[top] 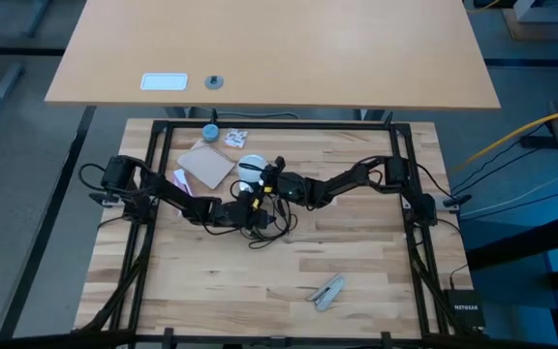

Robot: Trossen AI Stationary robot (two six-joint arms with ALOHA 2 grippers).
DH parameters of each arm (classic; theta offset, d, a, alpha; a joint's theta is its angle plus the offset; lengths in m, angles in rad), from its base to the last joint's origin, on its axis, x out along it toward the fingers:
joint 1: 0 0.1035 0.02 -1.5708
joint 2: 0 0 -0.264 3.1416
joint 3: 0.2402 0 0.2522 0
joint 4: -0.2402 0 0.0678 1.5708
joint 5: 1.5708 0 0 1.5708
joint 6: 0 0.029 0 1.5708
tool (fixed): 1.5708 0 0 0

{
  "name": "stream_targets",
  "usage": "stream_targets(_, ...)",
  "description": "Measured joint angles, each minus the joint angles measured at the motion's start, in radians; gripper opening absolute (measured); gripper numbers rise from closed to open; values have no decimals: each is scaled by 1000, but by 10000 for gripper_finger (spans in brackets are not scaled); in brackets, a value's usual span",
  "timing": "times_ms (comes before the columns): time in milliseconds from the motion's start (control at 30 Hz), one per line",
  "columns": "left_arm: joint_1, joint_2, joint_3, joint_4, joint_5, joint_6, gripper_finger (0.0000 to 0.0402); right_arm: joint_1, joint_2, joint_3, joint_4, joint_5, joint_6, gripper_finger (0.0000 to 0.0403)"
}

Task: Screw lightbulb
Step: Remove the lightbulb from the lamp

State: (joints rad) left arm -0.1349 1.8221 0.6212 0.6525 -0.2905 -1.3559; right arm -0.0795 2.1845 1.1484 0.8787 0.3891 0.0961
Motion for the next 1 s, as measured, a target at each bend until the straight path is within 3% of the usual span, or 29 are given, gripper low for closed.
stream_targets(800,-1,1,2,-7,1,-7,13,0,0,2,0,0,5,165)
stream_targets(1000,-1,-22,1,-13,4,-4,6,0,0,4,-15,0,9,165)
